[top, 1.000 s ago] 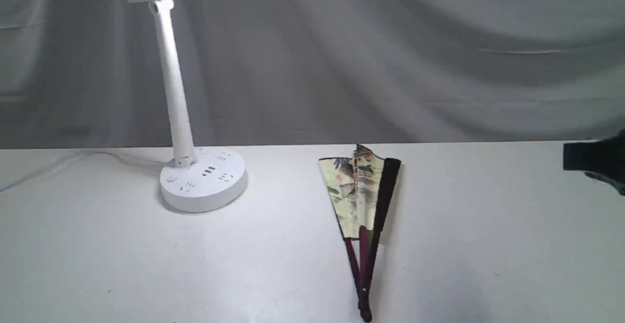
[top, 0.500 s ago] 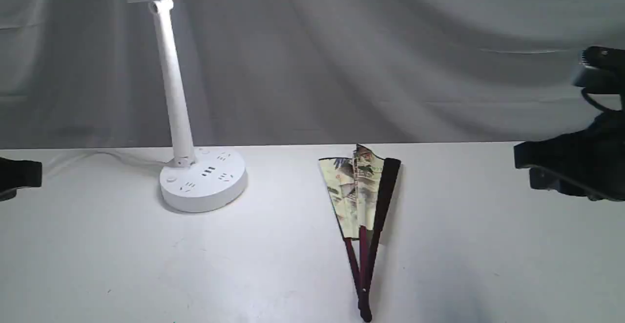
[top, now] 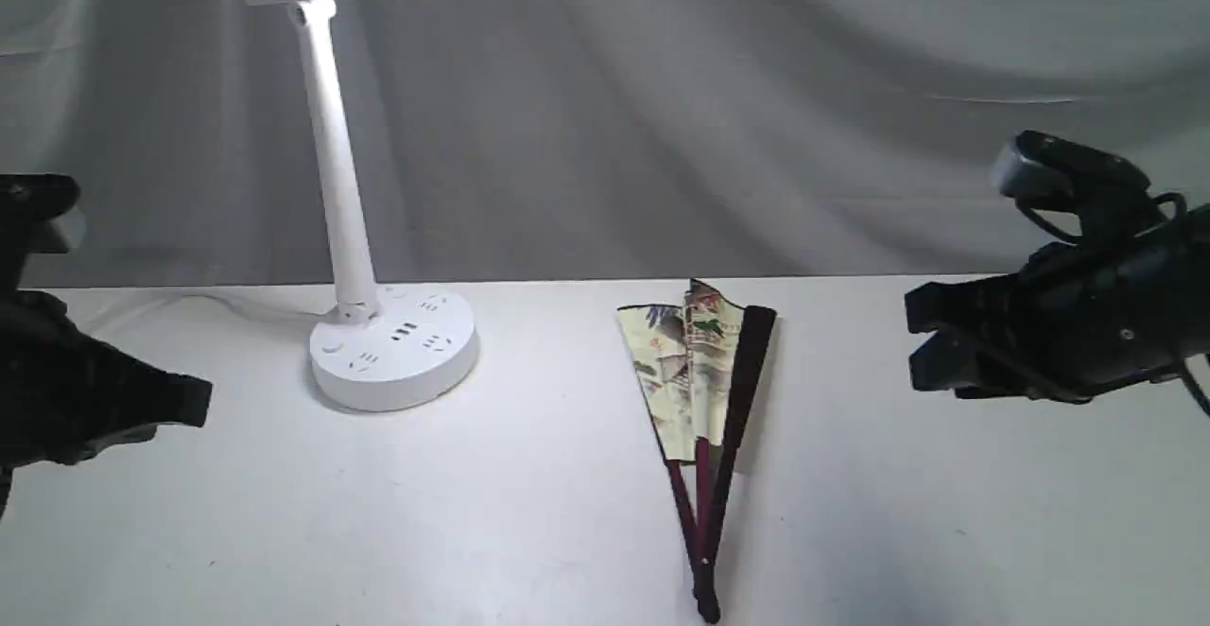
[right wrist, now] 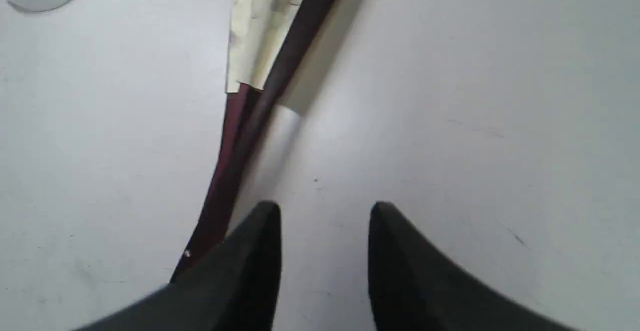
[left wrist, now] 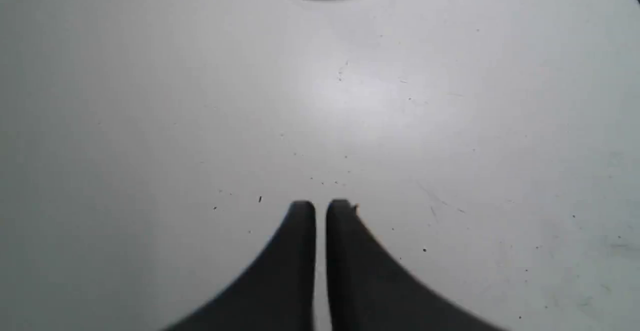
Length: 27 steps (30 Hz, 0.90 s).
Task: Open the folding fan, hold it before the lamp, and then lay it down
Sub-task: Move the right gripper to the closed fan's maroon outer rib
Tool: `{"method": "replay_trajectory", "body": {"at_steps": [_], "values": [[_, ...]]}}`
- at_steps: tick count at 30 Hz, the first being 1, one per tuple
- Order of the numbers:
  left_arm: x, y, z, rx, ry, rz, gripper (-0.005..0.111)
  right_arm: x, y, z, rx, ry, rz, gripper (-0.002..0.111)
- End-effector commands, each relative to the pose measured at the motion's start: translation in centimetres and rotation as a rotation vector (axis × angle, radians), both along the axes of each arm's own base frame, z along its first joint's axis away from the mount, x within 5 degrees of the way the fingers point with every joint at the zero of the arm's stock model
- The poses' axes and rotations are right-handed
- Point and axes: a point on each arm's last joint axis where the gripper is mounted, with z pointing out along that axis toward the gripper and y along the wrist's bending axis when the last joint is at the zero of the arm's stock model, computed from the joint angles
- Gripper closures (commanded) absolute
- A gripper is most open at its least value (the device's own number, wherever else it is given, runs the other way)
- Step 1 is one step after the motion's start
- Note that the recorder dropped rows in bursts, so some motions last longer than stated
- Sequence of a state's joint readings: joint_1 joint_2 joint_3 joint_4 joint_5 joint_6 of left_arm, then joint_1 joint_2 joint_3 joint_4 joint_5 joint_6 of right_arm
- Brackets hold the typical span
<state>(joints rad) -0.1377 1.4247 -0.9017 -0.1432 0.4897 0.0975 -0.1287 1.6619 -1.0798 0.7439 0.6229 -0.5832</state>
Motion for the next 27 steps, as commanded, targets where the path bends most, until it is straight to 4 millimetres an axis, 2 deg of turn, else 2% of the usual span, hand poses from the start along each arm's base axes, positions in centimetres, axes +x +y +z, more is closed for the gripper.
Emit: {"method": "replay_trajectory", "body": {"at_steps": [1,4,7,13,19,27], "values": [[1.2,-0.6,0.4,-0.002,0.006,-0.021,0.103,0.9,0.5,-0.6,0.054,-0.034,0.046,0.071],[2.4,-0.9,0.7,0.0,0.046,-0.029,0.103,1.4,0.7,-1.8,0.078,-0.019,0.06,0.061],[3.0,-1.1,0.4,-0.005,0.075,-0.03,0.103,1.7,0.6,-2.8,0.092,0.006,0.051,0.057],[3.0,-2.9,-0.9,0.036,0.121,-0.109,0.103,1.9,0.9,-4.6,0.143,0.072,0.055,0.057],[2.9,-4.7,-1.2,0.038,0.105,-0.16,0.103,2.3,1.1,-5.7,0.2,0.095,0.035,0.057],[3.2,-4.9,-2.7,0.048,0.16,-0.167,0.103,3.4,1.6,-7.4,0.324,0.066,-0.005,0.057]]}}
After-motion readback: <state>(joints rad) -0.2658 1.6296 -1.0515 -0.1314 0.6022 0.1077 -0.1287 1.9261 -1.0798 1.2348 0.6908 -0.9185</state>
